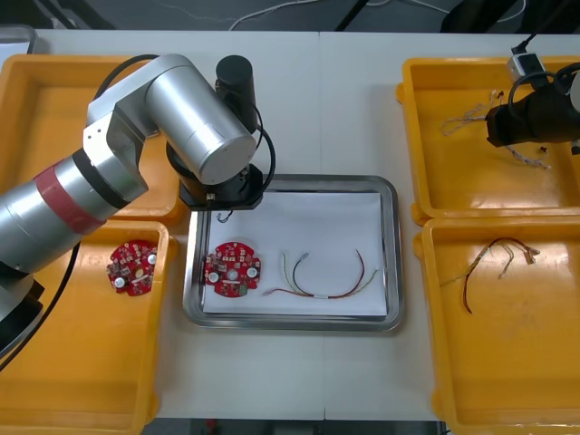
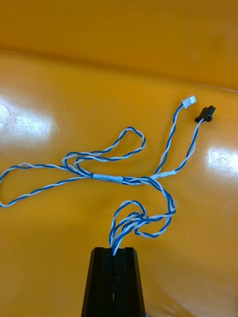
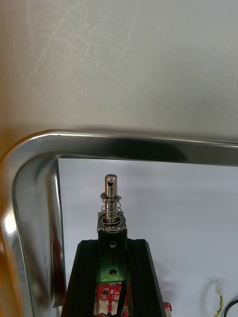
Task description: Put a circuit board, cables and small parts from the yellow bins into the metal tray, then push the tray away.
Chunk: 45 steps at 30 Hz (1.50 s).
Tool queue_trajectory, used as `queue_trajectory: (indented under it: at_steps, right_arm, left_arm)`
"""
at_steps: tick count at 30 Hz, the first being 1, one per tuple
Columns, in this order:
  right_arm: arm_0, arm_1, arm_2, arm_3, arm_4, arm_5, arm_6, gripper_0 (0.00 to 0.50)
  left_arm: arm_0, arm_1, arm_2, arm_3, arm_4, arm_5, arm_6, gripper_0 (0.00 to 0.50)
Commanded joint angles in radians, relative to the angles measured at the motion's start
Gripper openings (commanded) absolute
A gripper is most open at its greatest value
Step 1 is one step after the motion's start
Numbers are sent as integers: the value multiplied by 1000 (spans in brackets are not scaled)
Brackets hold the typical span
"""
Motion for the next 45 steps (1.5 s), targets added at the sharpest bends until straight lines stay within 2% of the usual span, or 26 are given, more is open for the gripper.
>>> queue_trajectory:
  at_steps: [1, 11, 21, 22, 23, 24, 26, 27, 28, 29, 30, 31, 32, 33, 36, 40, 45]
  right_arm:
    - [-27, -33, -51, -37, 1, 61, 31, 0]
    - [-27, -33, -66, -37, -28, 194, 40, 0]
    - [-27, -33, -64, -37, -54, 204, 41, 3]
    - [-27, -33, -66, -37, -52, 204, 43, 25]
    - [-27, -33, -66, -37, -52, 204, 46, 124]
    - [-27, -33, -66, -37, -51, 204, 49, 282]
    - [-27, -33, -66, -39, -52, 204, 58, 451]
    - [-27, -33, -66, -37, -52, 204, 63, 495]
    - [-27, -33, -66, -37, -52, 204, 66, 500]
    - [-27, -33, -68, -39, -52, 210, 70, 500]
    - [-27, -34, -72, -39, -51, 217, 75, 500]
    - [-27, -36, -77, -39, -52, 222, 78, 500]
    - [-27, -39, -81, -45, -51, 234, 84, 500]
    - [-27, -44, -83, -51, -51, 243, 90, 500]
    - [-27, -57, -83, -69, -51, 268, 103, 500]
    - [-27, -74, -83, -77, -51, 291, 138, 500]
    - [-27, -106, -83, -77, -51, 325, 248, 500]
  left_arm:
    - [-3, -27, -16, -8, -35, -16, -98, 0]
    - [46, -35, -16, -12, -95, -24, -114, 0]
    - [80, -38, -16, -15, -135, -38, -127, 0]
    - [84, -41, -16, -15, -139, -36, -129, 0]
    - [86, -41, -16, -18, -142, -38, -129, 0]
    - [89, -39, -16, -20, -144, -38, -129, 0]
    - [92, -41, -16, -21, -144, -36, -130, 0]
    - [92, -41, -16, -23, -145, -36, -129, 0]
    - [93, -41, -16, -23, -145, -38, -130, 0]
    - [93, -41, -16, -21, -145, -38, -129, 23]
    - [93, -41, -16, -21, -145, -36, -127, 120]
    - [93, -41, -16, -21, -145, -38, -127, 181]
    - [93, -41, -16, -21, -145, -38, -126, 280]
    - [92, -41, -16, -23, -144, -38, -126, 332]
    - [92, -39, -15, -29, -145, -36, -123, 411]
    - [92, -35, -4, -46, -139, -30, -121, 449]
    - [90, -21, 28, -89, -101, -10, -115, 488]
